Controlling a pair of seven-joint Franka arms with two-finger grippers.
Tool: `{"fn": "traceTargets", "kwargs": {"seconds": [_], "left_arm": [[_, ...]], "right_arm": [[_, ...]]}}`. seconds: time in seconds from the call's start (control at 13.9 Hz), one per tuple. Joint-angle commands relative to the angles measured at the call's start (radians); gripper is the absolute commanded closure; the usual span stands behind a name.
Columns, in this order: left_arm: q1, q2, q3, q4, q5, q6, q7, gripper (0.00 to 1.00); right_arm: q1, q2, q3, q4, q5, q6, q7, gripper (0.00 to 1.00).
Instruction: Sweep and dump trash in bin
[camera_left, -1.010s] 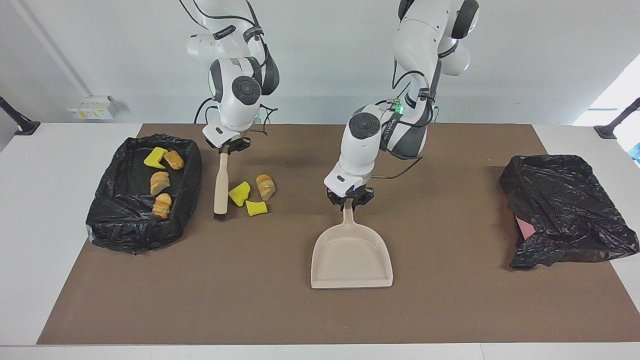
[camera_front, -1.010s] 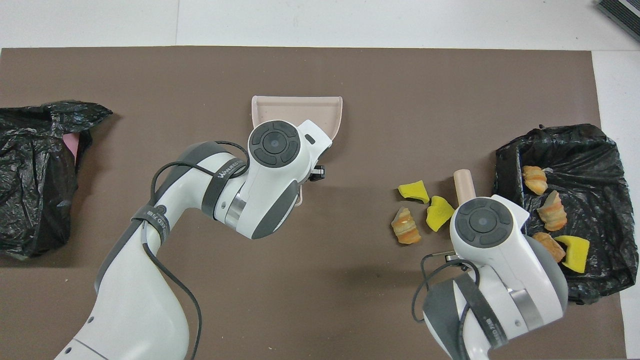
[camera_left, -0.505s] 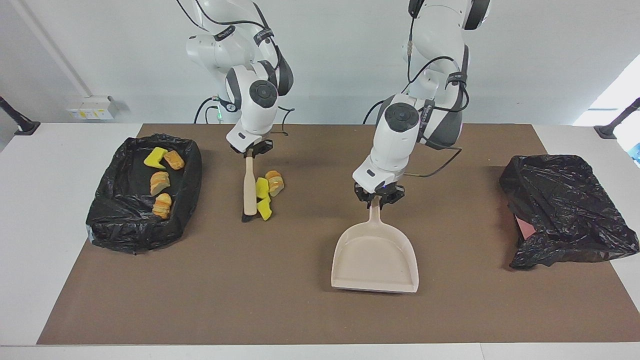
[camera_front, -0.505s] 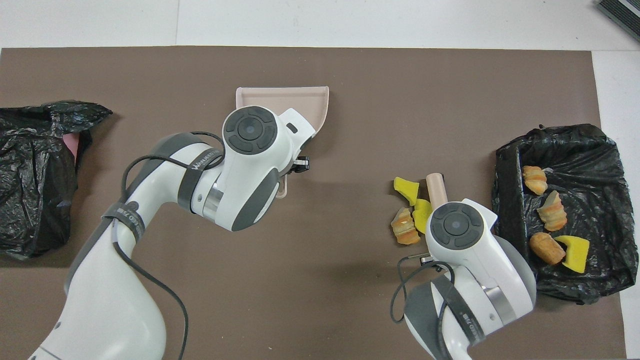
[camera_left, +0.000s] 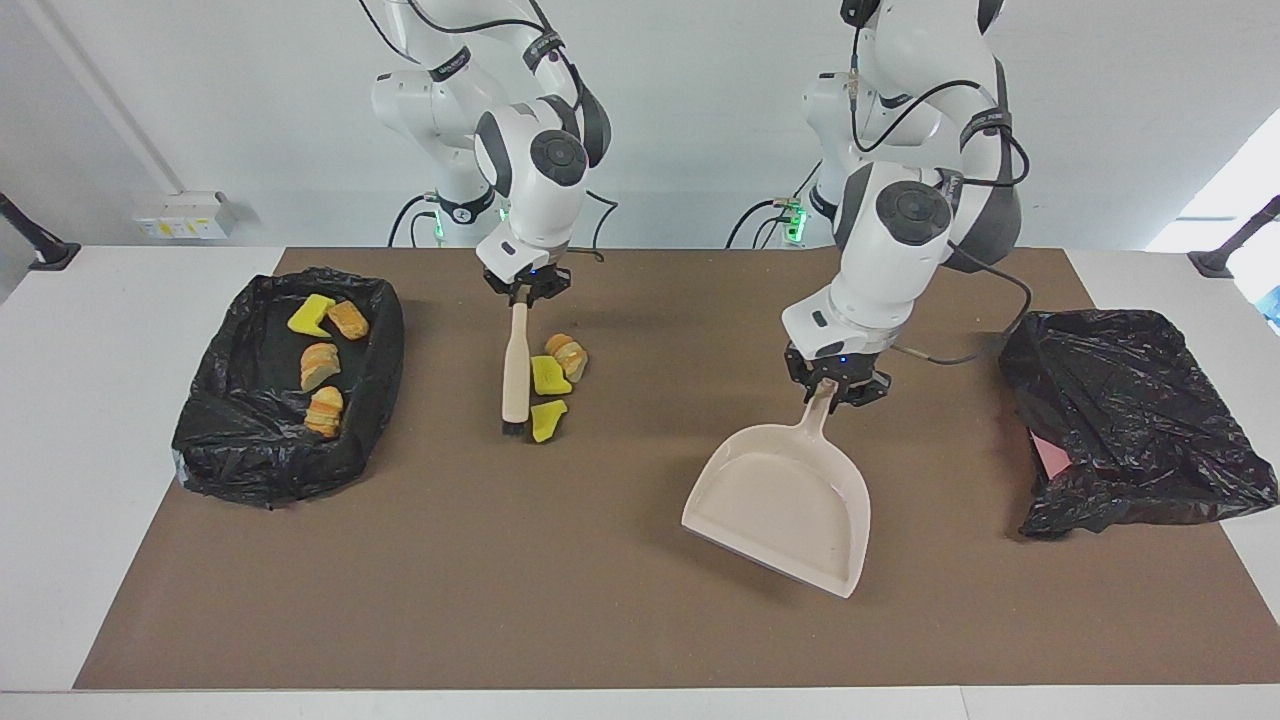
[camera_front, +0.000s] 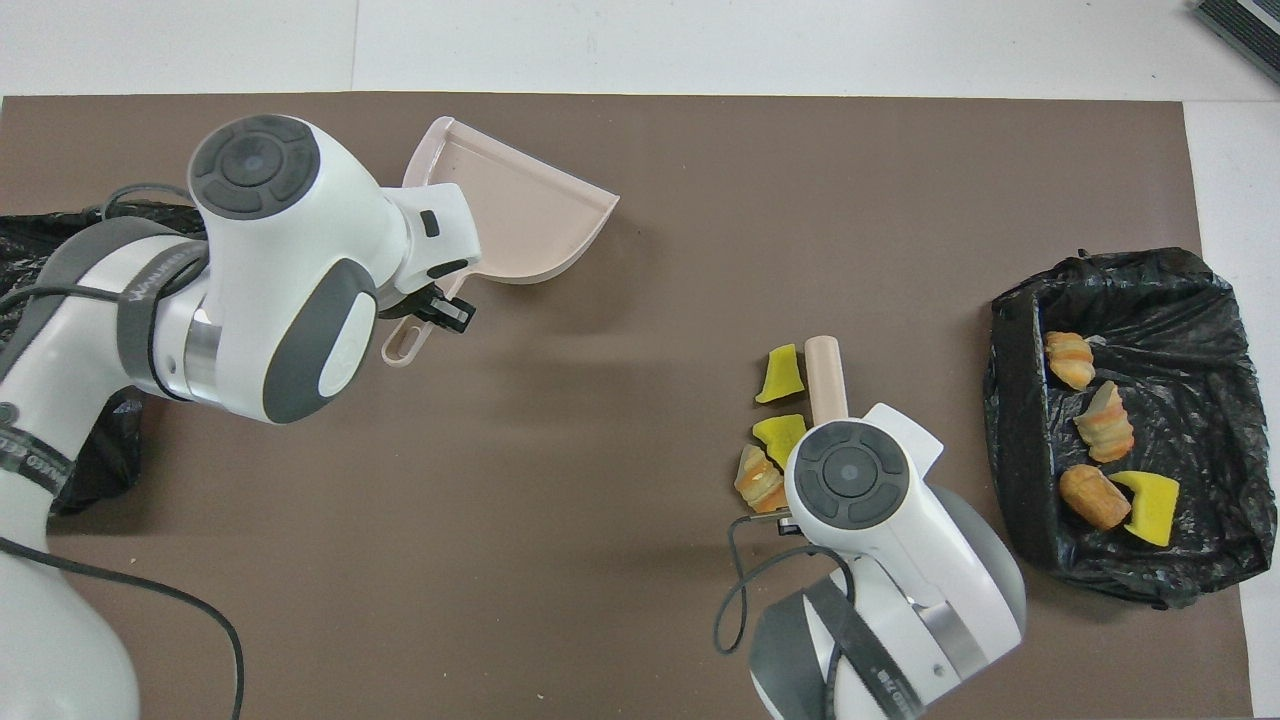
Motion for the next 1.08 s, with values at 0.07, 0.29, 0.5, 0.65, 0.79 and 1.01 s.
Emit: {"fn": "traceTargets", "kwargs": {"seconds": [0.07, 0.29, 0.5, 0.65, 0.79, 1.01], "left_arm": [[0.068, -0.042, -0.007, -0.014, 0.013, -0.036, 0.348, 1.00], [0.091, -0.042, -0.007, -0.016, 0.043, -0.050, 0.539, 1.00], [0.092, -0.042, -0.007, -0.016, 0.049, -0.046, 0.814, 1.00], [0.089, -0.052, -0.007, -0.034, 0.051, -0.041, 0.976, 1.00], [0.074, -0.079, -0.010, -0.086, 0.071, -0.030, 1.009, 1.00], [0.026, -0.138, -0.012, -0.229, 0.098, 0.039, 1.004, 1.00]], "right_arm": [[-0.030, -0.098, 0.004, -0.062, -0.027, -0.090, -0.054, 1.00], [-0.019, -0.124, 0.007, -0.149, 0.038, -0.056, -0.008, 1.00], [0.036, -0.073, 0.010, -0.163, 0.094, -0.002, -0.004, 1.00], [0.048, -0.034, 0.010, -0.163, 0.172, 0.075, -0.023, 1.00], [0.051, 0.003, 0.010, -0.162, 0.273, 0.173, -0.043, 1.00], [0.103, 0.059, 0.012, -0.162, 0.276, 0.210, -0.037, 1.00]]}}
